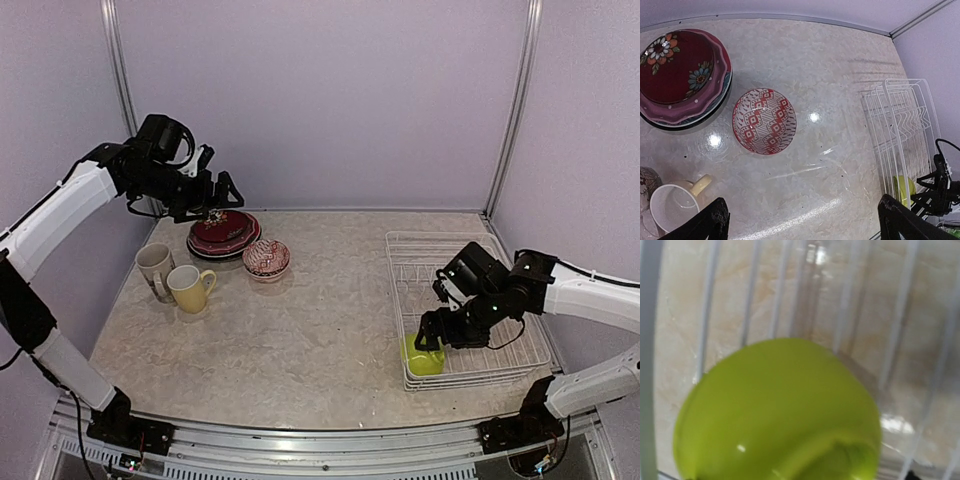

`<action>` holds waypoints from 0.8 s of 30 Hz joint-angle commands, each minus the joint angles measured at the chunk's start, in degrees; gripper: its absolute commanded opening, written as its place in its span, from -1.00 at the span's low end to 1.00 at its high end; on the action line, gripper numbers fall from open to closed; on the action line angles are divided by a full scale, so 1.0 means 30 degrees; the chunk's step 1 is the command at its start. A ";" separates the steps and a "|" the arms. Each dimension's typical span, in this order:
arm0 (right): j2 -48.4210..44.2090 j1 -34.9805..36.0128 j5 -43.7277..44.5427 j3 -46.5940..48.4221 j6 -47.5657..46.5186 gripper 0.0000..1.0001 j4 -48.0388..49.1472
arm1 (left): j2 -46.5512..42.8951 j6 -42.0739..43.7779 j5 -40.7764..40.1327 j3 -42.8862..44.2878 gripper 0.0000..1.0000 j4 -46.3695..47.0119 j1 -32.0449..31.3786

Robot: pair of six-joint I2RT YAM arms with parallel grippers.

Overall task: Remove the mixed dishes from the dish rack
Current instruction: Adjust the bowl on the dish rack.

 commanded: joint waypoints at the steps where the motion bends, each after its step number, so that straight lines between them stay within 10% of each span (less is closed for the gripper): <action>1: -0.0815 -0.0147 0.3725 -0.0512 0.2349 0.77 -0.4303 | -0.0078 -0.0589 0.2452 -0.0488 0.98 0.1433 0.0684; 24: -0.0282 -0.1688 0.3562 -0.0891 0.1624 0.75 -0.3811 | -0.0394 -0.0883 0.4378 -0.0848 0.98 0.1774 0.1263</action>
